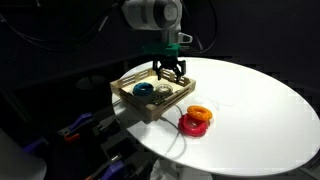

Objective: Pick up the clear ring from the wooden tray and put it on the stack of rings on the table

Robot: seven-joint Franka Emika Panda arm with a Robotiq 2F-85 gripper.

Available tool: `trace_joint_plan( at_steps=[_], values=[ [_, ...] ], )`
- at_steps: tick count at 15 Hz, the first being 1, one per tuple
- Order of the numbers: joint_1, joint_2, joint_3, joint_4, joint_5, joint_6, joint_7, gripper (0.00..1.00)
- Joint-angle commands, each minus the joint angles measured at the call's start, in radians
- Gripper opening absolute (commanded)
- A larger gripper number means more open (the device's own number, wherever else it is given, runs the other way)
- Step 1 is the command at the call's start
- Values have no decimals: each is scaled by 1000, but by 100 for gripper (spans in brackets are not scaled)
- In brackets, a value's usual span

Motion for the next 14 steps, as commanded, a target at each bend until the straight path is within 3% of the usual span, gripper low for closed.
trace_joint_plan(
  at_steps=[1,14],
  values=[
    [2,10,-2,10,2,-2,-1,100],
    [-12,37,5,19,22,53,-15,100]
  ],
)
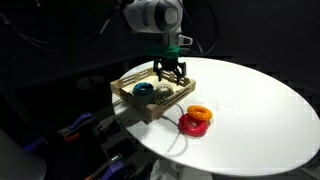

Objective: Pick up the clear ring from the wooden tray and put it on the stack of rings on the table

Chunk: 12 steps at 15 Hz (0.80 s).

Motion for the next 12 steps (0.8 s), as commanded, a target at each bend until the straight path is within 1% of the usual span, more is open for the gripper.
trace_joint_plan(
  at_steps=[1,6,12],
  values=[
    [-14,19,7,10,27,44,-18,100],
    [-25,53,10,18,52,88,-23,100],
    [-31,69,2,26,57,81,-18,100]
  ],
)
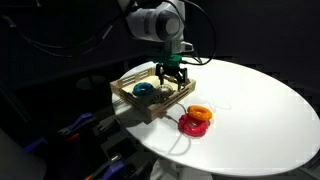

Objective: Pick up the clear ring from the wooden tray and put it on the stack of rings on the table

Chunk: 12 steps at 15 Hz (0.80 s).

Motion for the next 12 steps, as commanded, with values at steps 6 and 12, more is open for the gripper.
trace_joint_plan(
  at_steps=[6,12],
  values=[
    [-17,24,-5,29,15,-5,-12,100],
    [-13,30,-9,34,9,-9,-8,75]
  ],
)
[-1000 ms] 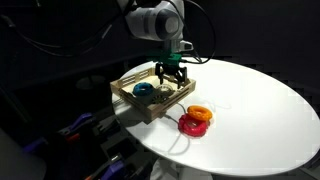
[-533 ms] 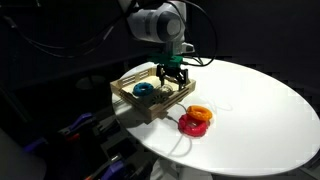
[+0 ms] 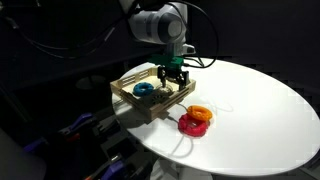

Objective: Pick up the clear ring from the wooden tray and put it on the stack of rings on the table

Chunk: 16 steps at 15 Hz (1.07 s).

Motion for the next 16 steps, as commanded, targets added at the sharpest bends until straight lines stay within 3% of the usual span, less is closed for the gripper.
trace_joint_plan(
  at_steps=[1,2,4,6,7,8,11,12,13,16],
  values=[
    [-1,15,-2,28,8,-9,-7,75],
    [0,14,-3,29,7,-10,-7,74],
    [1,14,-3,31,6,-10,-6,61],
    [3,13,-3,32,5,-10,-5,58],
    [4,12,-3,33,4,-10,-5,50],
    [5,11,-3,33,4,-10,-5,51],
    [8,12,-3,33,2,-11,-4,34],
    [10,12,-3,32,1,-10,-3,16],
    [12,12,-3,32,0,-10,-3,9],
    [16,12,-4,33,-2,-10,-1,9]
  ],
)
